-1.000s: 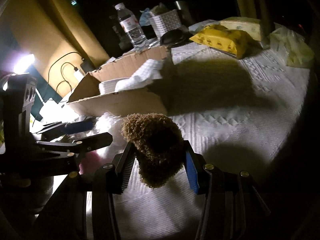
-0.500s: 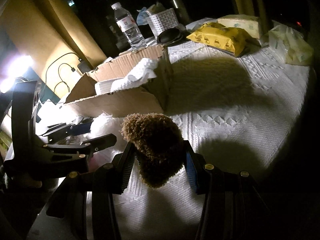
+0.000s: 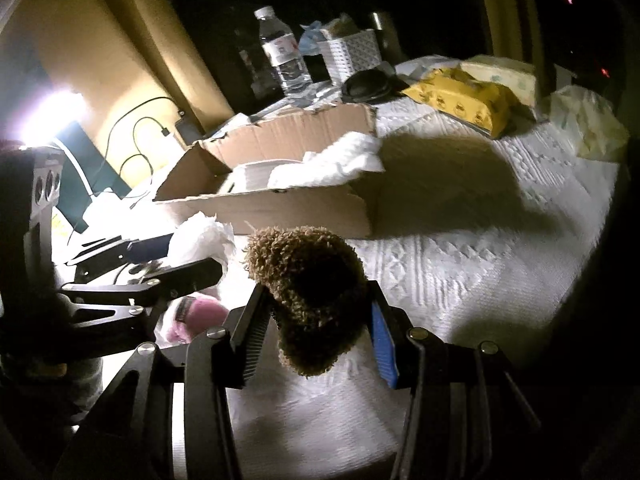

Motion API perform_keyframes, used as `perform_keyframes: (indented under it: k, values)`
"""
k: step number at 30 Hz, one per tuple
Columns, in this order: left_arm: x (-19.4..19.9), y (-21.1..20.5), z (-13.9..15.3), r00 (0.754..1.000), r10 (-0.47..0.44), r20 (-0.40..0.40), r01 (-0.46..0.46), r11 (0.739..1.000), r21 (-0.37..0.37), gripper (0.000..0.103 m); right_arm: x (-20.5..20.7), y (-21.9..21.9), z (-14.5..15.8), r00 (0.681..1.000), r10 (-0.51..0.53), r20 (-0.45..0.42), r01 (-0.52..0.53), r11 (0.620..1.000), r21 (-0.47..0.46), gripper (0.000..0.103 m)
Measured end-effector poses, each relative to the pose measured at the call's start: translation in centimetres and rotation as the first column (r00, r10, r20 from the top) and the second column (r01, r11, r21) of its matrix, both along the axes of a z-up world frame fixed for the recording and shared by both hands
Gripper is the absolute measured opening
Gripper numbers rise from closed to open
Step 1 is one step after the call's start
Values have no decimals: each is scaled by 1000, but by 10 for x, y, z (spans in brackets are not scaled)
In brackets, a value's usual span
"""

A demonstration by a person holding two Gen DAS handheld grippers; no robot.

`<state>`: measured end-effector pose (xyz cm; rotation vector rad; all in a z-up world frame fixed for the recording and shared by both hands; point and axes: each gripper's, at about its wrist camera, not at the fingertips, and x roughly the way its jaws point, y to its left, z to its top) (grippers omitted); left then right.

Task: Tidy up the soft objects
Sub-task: 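Lift the teddy bear toward the box with the right gripper while the left grasps bubble-wrap packets, then lower the teddy bear into the box with the right gripper while the left drops bubble-wrap packets in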

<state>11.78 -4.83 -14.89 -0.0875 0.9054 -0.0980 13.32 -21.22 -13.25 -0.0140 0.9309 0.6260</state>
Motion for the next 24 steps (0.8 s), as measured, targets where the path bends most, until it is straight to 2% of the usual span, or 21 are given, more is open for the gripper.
perform_keyframes:
  k: [15, 24]
  values:
    - [-18, 54, 31, 994, 71, 86, -70, 997, -14, 60, -8, 36, 26, 997, 50, 54, -48, 998, -28, 49]
    - [-9, 86, 40, 984, 135, 114, -133, 991, -29, 60, 0, 60, 48, 990, 100, 102, -97, 995, -38, 49]
